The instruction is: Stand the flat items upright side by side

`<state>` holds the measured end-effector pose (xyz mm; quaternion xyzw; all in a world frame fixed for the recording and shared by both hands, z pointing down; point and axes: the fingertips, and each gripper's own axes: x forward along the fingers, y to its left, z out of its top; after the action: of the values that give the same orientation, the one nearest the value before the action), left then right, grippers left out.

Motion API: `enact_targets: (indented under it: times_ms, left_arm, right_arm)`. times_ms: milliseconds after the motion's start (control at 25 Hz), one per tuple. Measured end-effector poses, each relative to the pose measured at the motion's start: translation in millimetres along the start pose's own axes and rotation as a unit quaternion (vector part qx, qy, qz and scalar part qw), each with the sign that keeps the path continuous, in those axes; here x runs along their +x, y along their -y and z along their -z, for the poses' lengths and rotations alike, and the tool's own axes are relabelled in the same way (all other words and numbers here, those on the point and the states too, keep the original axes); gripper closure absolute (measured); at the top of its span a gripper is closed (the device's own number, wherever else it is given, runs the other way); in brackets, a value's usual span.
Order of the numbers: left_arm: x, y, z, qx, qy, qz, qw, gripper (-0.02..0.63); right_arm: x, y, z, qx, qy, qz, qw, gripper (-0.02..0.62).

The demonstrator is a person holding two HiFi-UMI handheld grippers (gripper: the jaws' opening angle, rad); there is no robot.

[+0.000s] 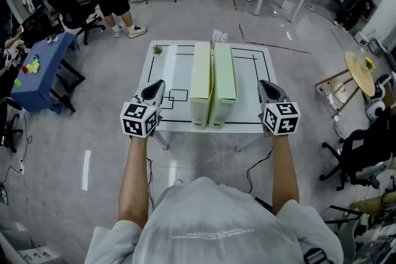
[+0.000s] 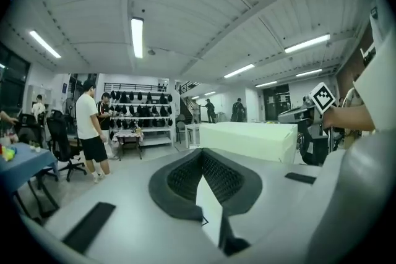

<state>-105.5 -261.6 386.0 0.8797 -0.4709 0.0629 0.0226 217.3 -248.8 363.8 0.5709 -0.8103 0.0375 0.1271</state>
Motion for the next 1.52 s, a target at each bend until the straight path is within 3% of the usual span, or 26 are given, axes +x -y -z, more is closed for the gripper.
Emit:
enact_targets:
  times_ms: [120,320,640,1000,1520]
  left_arm:
    - [3.7,7.6,-25.3,0.018,0.01,0.001,0.9998,0.586]
    - [3.1,25.4,-59.7,0.046,0.028,0.022,0.9983,0.586]
    - [-0.3,43.9,-97.2,0.11,0.04,0.013,0.993,0.586]
    - [-3.2,58.8,-107.3,0.115,0.064,0.025,0.991,0.586]
    - [-2.6,66.7,-102.8,0.111,0.057,0.036,0.9915,0.586]
  right_arm:
    - [-5.2,-14.7,-31.9,-0.047,0.025,-0.005,0.999,0.568]
    - [-16.3,-35.8,-71.7,-0.077,0.062,-0.021,0.995,0.568]
    - [-26.5,-49.1,-98.6,-0.121,0.086,-0.02,0.989,0.568]
    - [-31.4,-51.6,-98.0,-0.145,0.087,-0.014,0.986,0.568]
    - [-28.6,-57.2,-91.7,-0.145,0.079,-0.024,0.986,0.568]
